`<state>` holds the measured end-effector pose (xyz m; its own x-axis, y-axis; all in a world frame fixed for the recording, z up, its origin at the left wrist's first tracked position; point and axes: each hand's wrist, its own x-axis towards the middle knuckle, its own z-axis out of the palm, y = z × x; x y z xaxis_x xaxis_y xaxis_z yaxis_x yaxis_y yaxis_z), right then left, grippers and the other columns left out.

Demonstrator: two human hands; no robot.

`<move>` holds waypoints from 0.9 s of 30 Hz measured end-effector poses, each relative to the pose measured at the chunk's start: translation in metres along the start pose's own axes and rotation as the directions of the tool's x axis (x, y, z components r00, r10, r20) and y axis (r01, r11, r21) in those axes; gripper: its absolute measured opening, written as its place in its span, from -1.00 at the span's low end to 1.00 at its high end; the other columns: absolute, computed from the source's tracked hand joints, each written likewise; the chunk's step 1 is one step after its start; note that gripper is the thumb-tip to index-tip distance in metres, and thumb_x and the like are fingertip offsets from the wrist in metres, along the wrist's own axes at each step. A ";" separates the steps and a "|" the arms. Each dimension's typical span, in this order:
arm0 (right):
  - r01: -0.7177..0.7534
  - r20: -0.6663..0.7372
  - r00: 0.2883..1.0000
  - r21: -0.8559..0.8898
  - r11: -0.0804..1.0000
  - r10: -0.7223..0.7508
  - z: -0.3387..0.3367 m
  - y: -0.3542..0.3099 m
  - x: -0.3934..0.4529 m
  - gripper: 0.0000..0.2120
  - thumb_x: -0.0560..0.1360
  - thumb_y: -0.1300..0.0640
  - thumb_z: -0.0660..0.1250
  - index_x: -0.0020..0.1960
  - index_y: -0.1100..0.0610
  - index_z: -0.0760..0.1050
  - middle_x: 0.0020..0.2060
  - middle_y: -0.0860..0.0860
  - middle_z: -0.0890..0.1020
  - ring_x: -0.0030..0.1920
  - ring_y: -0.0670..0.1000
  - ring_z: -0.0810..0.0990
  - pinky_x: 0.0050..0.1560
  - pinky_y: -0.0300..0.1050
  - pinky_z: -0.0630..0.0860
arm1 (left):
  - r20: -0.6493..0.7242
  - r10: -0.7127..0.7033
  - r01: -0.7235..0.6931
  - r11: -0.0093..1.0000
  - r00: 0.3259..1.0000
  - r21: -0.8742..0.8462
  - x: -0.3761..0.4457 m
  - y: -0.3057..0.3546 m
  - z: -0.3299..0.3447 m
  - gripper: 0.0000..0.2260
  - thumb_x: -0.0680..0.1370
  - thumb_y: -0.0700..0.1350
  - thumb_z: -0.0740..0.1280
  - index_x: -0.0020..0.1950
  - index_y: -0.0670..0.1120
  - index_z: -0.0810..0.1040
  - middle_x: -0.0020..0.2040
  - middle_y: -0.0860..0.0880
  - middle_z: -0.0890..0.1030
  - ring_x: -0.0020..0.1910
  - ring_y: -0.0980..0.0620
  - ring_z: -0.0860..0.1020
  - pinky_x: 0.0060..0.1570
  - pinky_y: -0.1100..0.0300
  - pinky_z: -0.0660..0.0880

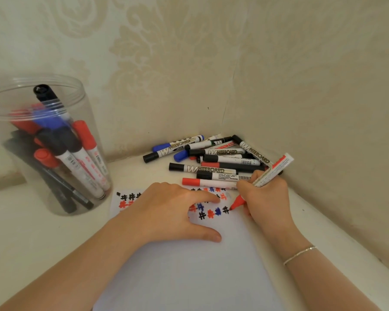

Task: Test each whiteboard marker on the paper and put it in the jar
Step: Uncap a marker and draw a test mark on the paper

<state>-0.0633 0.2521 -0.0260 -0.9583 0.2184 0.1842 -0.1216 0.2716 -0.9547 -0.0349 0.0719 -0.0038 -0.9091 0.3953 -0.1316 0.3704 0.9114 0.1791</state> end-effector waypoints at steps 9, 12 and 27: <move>0.047 -0.039 0.998 -0.037 0.998 -0.049 0.001 0.001 0.000 -0.66 0.41 0.38 0.28 -0.46 0.14 0.30 -0.59 -0.09 0.44 -0.57 -0.17 0.38 -0.52 -0.43 0.30 | 0.008 -0.001 0.001 1.000 1.000 -0.007 -0.001 0.001 -0.001 -0.32 0.30 0.54 0.16 0.39 0.42 0.18 0.22 0.21 0.51 -0.01 0.16 0.43 -0.07 0.24 0.32; 0.027 -0.022 0.999 -0.007 1.000 -0.027 0.001 0.000 -0.001 -0.66 0.42 0.37 0.30 -0.46 0.15 0.30 -0.63 -0.09 0.42 -0.62 -0.15 0.34 -0.58 -0.37 0.29 | -0.003 0.003 -0.003 1.000 1.000 -0.013 -0.001 0.000 0.000 -0.32 0.30 0.54 0.17 0.39 0.42 0.18 0.22 0.21 0.52 0.03 0.16 0.46 -0.08 0.24 0.32; 0.004 -0.016 1.000 -0.006 1.000 -0.004 0.001 0.000 -0.001 -0.65 0.41 0.39 0.28 -0.46 0.13 0.28 -0.52 0.05 0.45 -0.57 -0.16 0.37 -0.51 -0.38 0.32 | -0.011 0.019 -0.019 1.000 1.000 -0.019 0.000 -0.003 0.003 -0.31 0.30 0.54 0.17 0.39 0.40 0.18 0.18 0.22 0.53 -0.08 0.19 0.39 -0.10 0.25 0.31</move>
<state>-0.0624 0.2506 -0.0267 -0.9534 0.2327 0.1920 -0.1240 0.2779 -0.9526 -0.0355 0.0695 -0.0075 -0.9040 0.4111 -0.1174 0.3840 0.9014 0.1999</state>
